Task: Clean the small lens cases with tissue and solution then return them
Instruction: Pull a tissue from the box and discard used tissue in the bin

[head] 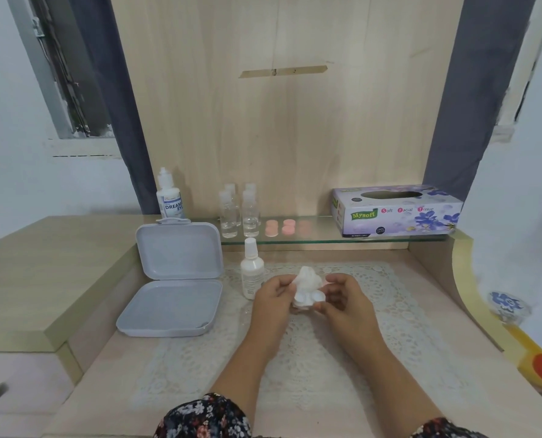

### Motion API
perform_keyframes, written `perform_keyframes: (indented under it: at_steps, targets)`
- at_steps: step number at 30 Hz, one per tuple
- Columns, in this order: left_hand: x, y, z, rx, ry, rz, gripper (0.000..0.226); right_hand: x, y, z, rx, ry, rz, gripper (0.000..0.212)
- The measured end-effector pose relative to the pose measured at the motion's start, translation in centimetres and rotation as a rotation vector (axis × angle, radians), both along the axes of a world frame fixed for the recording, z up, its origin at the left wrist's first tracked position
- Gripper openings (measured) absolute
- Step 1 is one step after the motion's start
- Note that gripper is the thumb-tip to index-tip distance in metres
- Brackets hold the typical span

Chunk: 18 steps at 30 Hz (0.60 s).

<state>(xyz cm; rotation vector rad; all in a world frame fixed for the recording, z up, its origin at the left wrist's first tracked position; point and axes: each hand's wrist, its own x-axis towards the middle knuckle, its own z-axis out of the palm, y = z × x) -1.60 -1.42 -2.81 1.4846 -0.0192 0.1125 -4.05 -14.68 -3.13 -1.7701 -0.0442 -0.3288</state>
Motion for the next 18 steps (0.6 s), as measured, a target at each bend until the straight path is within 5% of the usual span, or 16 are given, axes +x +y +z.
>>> perform_keyframes:
  at_steps: [18]
  targets:
    - [0.21, 0.55, 0.12, -0.321, 0.141, -0.066, 0.017, 0.45, -0.12, -0.34, 0.103, -0.038, -0.082, 0.038]
